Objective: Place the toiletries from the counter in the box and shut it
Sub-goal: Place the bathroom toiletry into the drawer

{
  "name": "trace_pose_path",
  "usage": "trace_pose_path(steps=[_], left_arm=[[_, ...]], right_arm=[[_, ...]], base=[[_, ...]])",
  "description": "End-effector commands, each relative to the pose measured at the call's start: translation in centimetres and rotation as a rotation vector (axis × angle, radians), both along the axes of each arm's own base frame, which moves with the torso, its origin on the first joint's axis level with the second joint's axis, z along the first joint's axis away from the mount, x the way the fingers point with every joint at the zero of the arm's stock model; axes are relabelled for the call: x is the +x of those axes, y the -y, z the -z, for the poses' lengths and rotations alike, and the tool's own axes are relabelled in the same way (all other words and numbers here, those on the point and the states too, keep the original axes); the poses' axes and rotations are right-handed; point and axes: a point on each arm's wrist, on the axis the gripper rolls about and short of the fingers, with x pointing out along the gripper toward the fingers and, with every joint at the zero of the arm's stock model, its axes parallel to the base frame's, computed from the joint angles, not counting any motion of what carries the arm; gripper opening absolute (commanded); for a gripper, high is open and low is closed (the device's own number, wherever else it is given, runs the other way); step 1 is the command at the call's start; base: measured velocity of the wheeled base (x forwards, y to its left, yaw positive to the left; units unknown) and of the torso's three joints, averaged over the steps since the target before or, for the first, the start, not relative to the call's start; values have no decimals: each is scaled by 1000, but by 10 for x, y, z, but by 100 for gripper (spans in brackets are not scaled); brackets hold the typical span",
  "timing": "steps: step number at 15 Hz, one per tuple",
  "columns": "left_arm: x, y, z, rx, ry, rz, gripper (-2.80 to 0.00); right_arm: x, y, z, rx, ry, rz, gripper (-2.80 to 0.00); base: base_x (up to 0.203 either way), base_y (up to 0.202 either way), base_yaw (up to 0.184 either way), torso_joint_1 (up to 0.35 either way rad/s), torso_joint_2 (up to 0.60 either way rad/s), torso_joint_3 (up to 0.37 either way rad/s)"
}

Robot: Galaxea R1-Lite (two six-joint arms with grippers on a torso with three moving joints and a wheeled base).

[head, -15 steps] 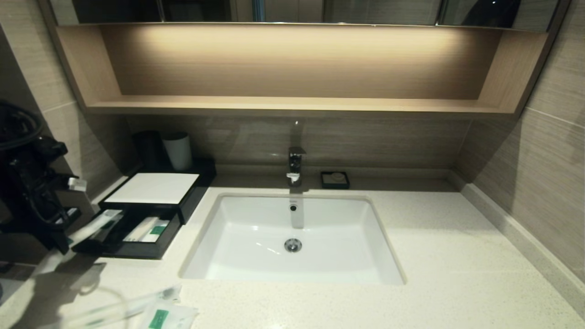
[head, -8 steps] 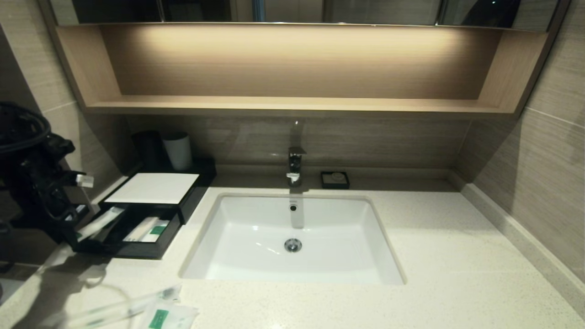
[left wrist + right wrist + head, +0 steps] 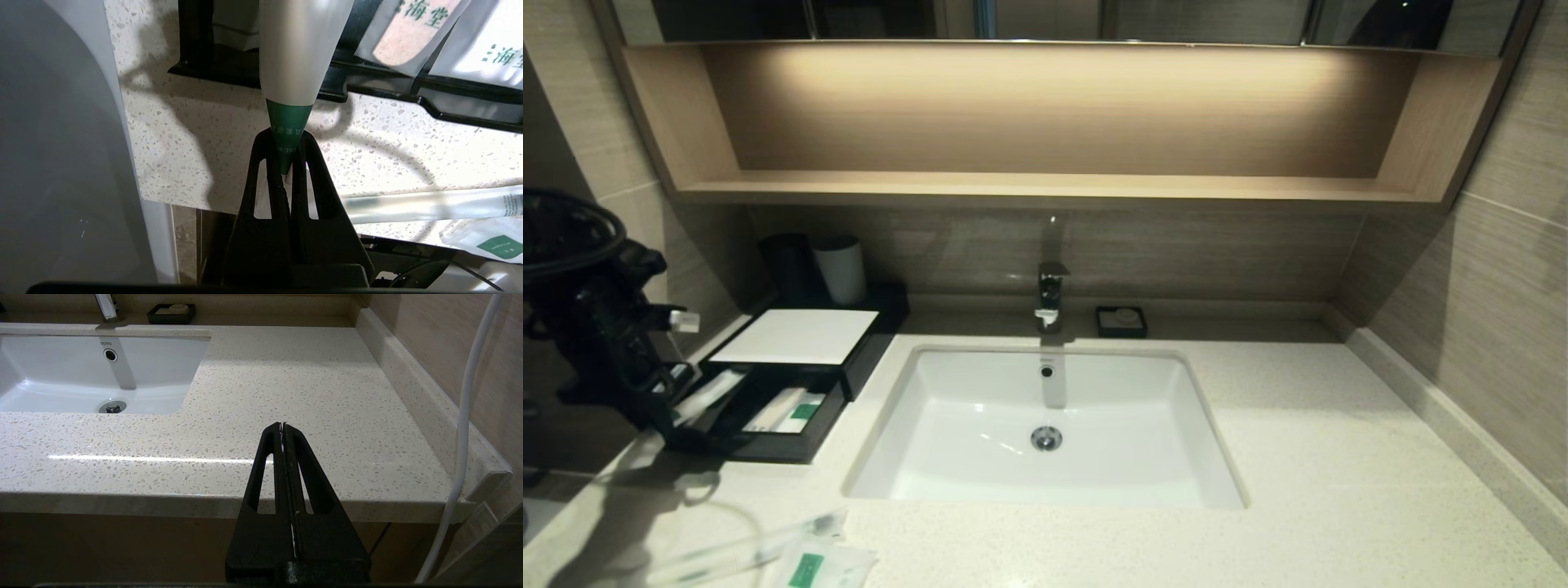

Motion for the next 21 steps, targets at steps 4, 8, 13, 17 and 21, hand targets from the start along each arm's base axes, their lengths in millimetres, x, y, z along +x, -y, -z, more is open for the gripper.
trace_pose_path(steps=[4, 8, 13, 17, 21], left_arm=[[6, 1, 1, 11, 34, 7, -280], [9, 1, 2, 18, 58, 8, -280], [14, 0, 6, 21, 74, 9, -280], [19, 3, 8, 29, 96, 19, -280], [26, 4, 10, 40, 131, 22, -280]], right_arm=[[0, 0, 0, 0, 1, 0, -280], [0, 0, 0, 0, 0, 0, -280], [0, 0, 0, -1, 1, 0, -280], [0, 0, 0, 0, 2, 0, -280], [0, 0, 0, 0, -1, 0, -280]], base=[[0, 0, 0, 0, 0, 0], [0, 0, 0, 0, 0, 0], [0, 0, 0, 0, 0, 0], [0, 0, 0, 0, 0, 0], [0, 0, 0, 0, 0, 0]])
